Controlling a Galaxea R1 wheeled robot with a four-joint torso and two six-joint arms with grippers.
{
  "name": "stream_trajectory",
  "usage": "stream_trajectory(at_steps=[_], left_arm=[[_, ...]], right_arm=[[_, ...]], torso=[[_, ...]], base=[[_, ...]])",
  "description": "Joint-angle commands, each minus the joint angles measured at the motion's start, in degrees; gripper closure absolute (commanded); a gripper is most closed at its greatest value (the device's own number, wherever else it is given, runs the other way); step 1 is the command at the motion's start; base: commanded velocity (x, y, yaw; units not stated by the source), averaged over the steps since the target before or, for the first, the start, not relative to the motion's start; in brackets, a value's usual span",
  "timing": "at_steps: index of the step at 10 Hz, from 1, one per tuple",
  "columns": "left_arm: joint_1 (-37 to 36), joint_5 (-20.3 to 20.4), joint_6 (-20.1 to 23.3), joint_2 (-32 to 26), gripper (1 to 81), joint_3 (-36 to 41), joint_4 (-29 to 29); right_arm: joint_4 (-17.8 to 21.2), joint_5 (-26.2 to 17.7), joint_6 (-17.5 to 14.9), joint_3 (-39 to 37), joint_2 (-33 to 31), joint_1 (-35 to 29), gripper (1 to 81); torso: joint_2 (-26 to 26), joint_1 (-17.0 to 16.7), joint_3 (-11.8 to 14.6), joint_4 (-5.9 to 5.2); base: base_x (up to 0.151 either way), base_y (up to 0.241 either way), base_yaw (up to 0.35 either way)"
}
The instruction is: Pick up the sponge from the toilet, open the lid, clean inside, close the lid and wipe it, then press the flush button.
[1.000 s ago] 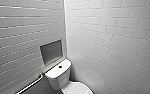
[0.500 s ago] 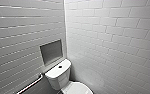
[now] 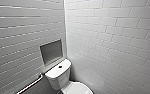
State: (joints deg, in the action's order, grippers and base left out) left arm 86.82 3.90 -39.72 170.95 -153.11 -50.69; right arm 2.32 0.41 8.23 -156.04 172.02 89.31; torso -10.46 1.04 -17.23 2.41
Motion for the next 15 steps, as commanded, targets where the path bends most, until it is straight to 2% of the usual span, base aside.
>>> stream_trajectory(at_steps=[1,9,11,15], left_arm=[[-1.69,-2.41,-0.01,-0.16,1.0,0.09,0.33],[-1.61,-2.41,-0.1,0.01,1.0,0.09,0.33],[-1.61,-2.41,-0.1,0.01,1.0,0.09,0.33],[-1.7,-2.41,-0.1,0.09,1.0,0.09,0.33]], right_arm=[[3.66,-3.4,-2.34,-0.22,-0.07,-2.24,81.1],[3.31,-3.23,-2.26,-1.01,1.33,-2.33,81.1],[3.05,-3.4,-3.38,-1.01,1.33,-2.42,81.1],[3.22,-3.06,-3.57,-1.01,1.68,-2.33,81.1]], torso=[[0.0,0.0,0.0,0.0],[0.0,0.0,0.0,0.0],[0.0,0.0,0.0,0.0],[-0.02,-0.11,0.02,0.0]], base=[[0.0,0.0,0.0],[0.0,0.0,0.0],[0.0,0.0,0.0],[0.075,0.0,0.0]])
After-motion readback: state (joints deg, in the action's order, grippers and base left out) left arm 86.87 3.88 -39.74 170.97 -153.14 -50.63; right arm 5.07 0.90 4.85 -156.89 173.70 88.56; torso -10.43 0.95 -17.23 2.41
